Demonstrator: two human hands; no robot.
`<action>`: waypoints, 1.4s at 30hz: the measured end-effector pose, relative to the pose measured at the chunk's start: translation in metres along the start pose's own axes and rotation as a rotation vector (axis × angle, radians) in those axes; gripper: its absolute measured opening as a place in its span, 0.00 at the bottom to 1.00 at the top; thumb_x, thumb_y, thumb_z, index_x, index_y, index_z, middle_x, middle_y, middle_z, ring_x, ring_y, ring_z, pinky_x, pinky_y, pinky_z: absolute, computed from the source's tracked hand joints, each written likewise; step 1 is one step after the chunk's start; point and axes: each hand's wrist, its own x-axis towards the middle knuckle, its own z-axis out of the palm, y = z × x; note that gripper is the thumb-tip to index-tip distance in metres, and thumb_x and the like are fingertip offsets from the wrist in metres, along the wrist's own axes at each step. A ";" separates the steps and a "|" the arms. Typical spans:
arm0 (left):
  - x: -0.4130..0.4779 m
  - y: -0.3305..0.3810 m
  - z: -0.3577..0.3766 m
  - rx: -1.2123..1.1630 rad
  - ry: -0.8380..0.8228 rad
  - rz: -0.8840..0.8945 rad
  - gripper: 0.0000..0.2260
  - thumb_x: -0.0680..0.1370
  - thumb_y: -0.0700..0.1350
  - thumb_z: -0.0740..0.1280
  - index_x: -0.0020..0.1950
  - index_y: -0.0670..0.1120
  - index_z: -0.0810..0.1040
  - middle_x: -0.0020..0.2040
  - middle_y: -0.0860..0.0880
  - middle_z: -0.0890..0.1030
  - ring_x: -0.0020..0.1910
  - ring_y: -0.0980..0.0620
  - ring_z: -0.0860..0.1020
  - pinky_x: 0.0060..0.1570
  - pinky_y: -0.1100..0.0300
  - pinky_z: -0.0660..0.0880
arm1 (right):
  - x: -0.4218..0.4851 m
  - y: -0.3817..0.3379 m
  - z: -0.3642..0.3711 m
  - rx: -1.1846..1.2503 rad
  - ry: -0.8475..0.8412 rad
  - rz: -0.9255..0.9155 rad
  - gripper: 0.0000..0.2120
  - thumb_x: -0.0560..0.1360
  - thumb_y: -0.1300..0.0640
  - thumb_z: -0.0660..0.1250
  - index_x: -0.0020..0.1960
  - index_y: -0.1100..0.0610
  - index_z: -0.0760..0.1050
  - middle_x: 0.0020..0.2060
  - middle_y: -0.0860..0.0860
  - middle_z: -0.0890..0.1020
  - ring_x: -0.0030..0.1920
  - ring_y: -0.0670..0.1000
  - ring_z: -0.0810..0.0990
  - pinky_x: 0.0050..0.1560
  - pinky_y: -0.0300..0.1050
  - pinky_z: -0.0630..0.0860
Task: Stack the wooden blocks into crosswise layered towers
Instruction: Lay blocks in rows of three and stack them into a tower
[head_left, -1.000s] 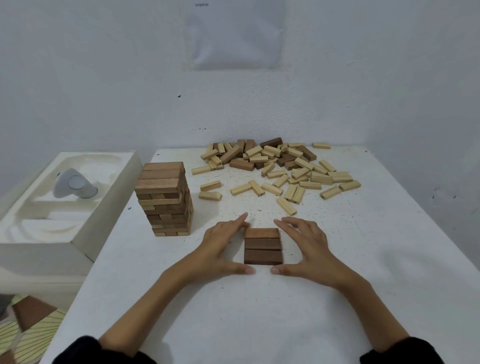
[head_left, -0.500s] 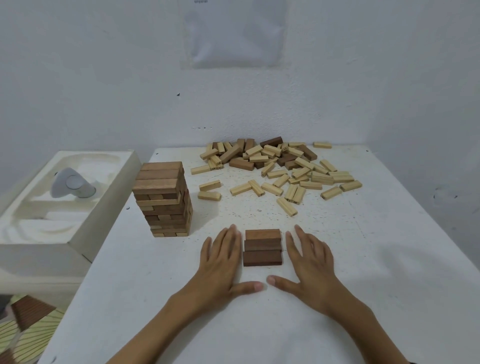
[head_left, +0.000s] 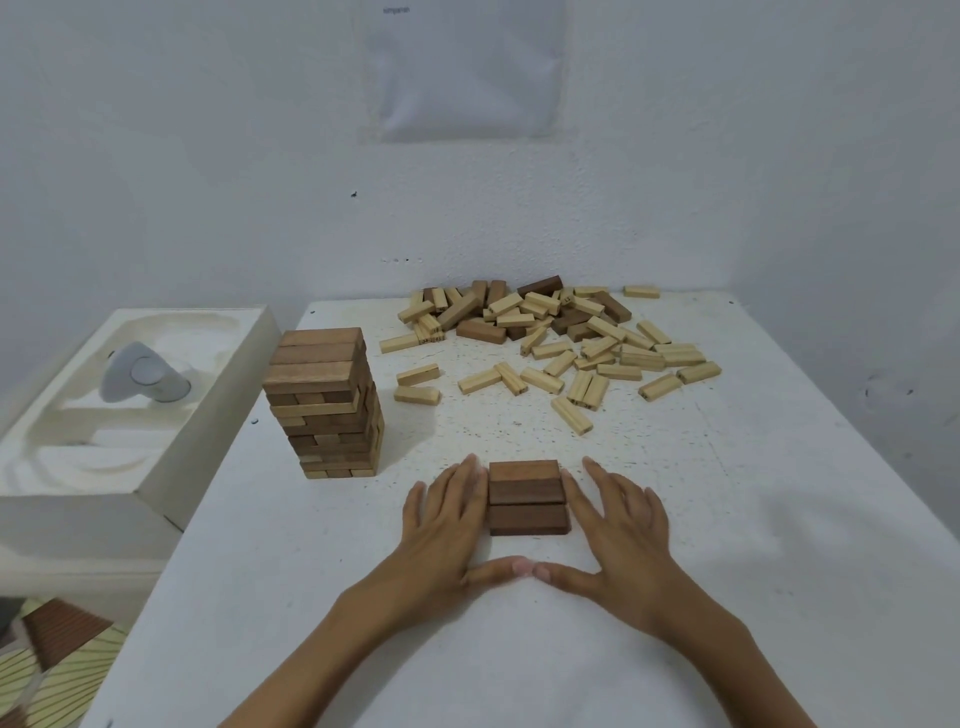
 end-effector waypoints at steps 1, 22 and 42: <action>0.001 -0.003 -0.002 -0.027 0.005 -0.005 0.54 0.56 0.81 0.32 0.73 0.50 0.28 0.75 0.52 0.30 0.71 0.58 0.29 0.70 0.54 0.31 | 0.001 0.004 -0.002 0.017 0.014 0.002 0.66 0.40 0.19 0.21 0.74 0.46 0.32 0.75 0.47 0.37 0.74 0.52 0.38 0.72 0.55 0.37; 0.027 -0.023 -0.014 -0.419 0.254 0.186 0.30 0.64 0.63 0.72 0.65 0.60 0.71 0.59 0.62 0.72 0.62 0.59 0.69 0.62 0.62 0.66 | 0.036 0.023 -0.009 0.383 0.204 -0.275 0.37 0.58 0.27 0.62 0.65 0.38 0.65 0.57 0.32 0.67 0.61 0.40 0.63 0.62 0.41 0.56; 0.015 -0.020 -0.016 -0.379 0.248 0.119 0.34 0.62 0.65 0.74 0.64 0.57 0.69 0.54 0.61 0.71 0.53 0.64 0.71 0.51 0.68 0.69 | 0.051 0.028 -0.021 0.468 0.228 -0.255 0.37 0.60 0.48 0.79 0.66 0.44 0.69 0.56 0.43 0.69 0.59 0.43 0.64 0.59 0.38 0.62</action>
